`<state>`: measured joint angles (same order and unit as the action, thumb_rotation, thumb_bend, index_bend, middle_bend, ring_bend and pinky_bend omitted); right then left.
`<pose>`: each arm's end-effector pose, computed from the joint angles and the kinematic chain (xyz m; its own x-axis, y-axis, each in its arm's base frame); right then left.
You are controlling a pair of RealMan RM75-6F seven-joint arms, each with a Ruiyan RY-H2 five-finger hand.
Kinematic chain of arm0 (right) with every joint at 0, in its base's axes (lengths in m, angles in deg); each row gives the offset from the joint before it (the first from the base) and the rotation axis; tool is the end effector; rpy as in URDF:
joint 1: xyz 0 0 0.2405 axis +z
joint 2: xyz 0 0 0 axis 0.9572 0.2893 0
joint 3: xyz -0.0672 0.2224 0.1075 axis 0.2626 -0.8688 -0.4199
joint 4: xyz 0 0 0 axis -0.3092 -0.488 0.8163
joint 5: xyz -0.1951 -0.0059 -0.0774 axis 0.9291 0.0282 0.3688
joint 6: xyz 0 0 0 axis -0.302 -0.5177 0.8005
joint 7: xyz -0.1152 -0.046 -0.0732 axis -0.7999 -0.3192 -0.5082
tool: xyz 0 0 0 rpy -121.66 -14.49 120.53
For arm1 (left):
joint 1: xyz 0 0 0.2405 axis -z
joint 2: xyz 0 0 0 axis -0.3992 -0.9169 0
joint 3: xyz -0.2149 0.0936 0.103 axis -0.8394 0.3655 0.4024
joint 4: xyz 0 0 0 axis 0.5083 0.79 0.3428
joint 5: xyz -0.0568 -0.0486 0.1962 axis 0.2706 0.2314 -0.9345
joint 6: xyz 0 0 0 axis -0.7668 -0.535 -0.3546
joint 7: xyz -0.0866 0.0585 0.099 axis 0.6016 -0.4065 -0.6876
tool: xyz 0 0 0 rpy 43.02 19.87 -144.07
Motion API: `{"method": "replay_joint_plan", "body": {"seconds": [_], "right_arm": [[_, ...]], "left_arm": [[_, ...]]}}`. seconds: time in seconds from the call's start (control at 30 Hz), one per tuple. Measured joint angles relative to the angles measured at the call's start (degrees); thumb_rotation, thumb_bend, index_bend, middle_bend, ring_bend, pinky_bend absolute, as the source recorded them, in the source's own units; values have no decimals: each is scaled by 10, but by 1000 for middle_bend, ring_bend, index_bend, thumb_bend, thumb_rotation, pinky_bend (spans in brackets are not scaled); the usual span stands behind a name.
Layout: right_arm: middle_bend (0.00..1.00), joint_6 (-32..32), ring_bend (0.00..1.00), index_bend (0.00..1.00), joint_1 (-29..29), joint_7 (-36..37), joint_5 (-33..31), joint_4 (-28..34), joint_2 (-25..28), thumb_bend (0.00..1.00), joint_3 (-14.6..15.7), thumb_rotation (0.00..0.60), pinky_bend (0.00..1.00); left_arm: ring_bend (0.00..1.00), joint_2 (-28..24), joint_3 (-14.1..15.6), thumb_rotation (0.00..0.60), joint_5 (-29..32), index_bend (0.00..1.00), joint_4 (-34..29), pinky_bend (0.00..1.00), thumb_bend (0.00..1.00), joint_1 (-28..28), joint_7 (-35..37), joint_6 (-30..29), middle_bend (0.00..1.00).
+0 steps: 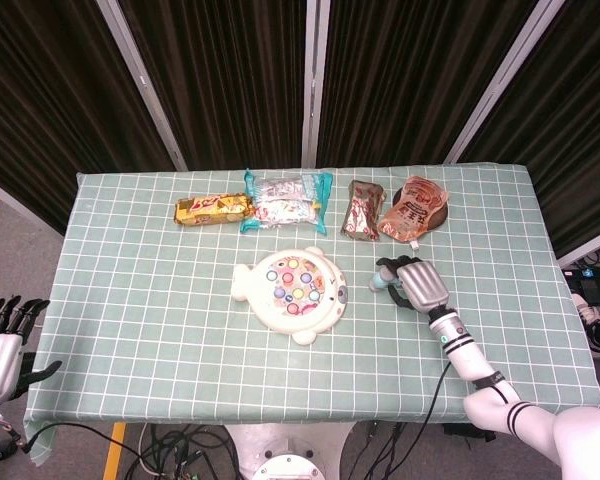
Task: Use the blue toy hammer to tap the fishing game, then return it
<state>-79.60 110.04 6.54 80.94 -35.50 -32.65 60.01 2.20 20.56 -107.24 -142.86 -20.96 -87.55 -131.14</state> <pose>-0.2496 -0.3594 -0.0187 0.4199 -0.1969 0.8860 -0.8765 -0.3413 0.3395 -0.3388 0.1641 0.1479 0.4403 0.0155 0.8977 0.8973 0.0276 -0.4406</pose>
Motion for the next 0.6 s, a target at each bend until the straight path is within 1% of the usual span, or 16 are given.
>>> {"method": "replay_joint_plan", "body": {"seconds": [0.17, 0.23, 0.33, 0.43, 0.5, 0.6], "right_arm": [[244, -7, 119, 52, -7, -10, 1, 27, 19, 406, 0, 600, 246], [213, -17, 87, 21, -14, -18, 2, 45, 33, 406, 0, 600, 207], [206, -47, 81, 12, -31, -40, 2, 86, 64, 407, -1, 600, 191], [205, -88, 81, 11, -59, -67, -1, 143, 106, 406, -1, 600, 183], [200, -123, 80, 11, -85, -86, -4, 190, 140, 406, -1, 600, 174], [172, -181, 57, 11, -134, -108, -7, 263, 193, 382, 5, 600, 134]], "left_arm": [[47, -1, 0, 600, 0, 141, 0, 30, 0, 0, 0, -1, 140], [47, -1, -1, 600, 1, 141, 0, 30, 0, 0, 1, -1, 140], [48, 0, -2, 600, 0, 141, 2, 30, 0, 3, 2, 1, 141], [47, 5, -4, 600, -2, 141, 5, 30, 0, 8, 2, 4, 140], [47, 9, -5, 600, -5, 141, 9, 30, 0, 11, 0, 4, 140], [48, 18, -8, 600, -10, 141, 13, 30, 0, 14, -5, 0, 140]]}}
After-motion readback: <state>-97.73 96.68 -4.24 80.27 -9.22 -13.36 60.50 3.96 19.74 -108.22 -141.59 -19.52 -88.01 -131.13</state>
